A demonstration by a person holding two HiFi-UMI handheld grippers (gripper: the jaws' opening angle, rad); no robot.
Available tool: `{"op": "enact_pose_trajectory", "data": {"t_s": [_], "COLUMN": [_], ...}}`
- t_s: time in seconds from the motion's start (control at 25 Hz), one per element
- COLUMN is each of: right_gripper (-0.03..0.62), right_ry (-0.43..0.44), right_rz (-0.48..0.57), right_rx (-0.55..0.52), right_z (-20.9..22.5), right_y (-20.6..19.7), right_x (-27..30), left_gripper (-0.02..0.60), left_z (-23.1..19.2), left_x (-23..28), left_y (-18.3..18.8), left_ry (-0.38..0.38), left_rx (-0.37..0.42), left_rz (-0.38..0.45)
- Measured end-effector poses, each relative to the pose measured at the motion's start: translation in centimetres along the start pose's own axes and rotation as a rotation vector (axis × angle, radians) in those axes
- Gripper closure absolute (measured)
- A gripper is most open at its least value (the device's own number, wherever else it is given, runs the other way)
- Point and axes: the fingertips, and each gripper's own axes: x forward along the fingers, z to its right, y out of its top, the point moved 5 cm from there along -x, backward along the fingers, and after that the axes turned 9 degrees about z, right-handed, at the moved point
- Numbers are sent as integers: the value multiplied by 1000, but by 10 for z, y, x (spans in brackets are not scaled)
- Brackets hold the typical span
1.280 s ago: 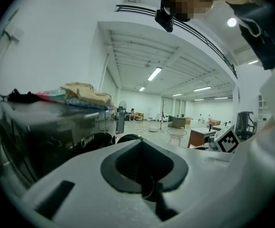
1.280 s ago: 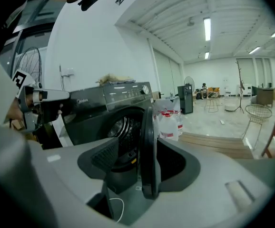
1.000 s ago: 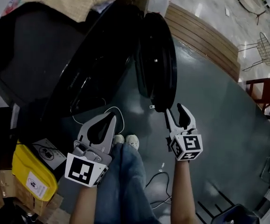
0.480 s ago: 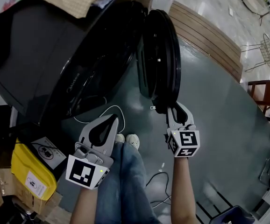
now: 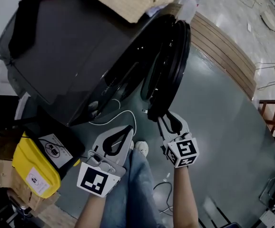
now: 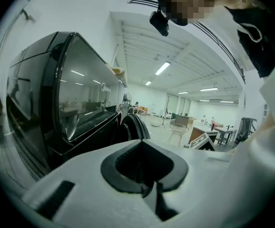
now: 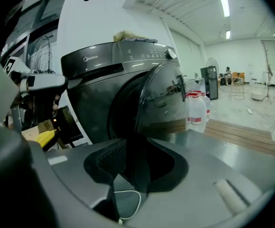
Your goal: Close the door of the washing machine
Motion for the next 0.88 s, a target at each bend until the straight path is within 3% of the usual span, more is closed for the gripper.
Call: {"op": "enact_pose_trajectory", "data": {"t_s": [0.2,0.44,0.88], "right_gripper": [436,453,450], "right_ry": [173,343,379], "right_rz": [-12,-28,-21], "right_rx": [-32,-89,-92], "right_z": [-28,-52,-64], "right_y": [6,14,16], "right_x": [34,74,94], "left_gripper": [583,583,581], "left_z": [-8,-26,-45], "left_x": [-11,-20,-25], "left_y": [-1,-4,-6], "left_ry": [18,44,58], "left_rx": [-21,-46,-60], "left_rz": [5,4,7]}}
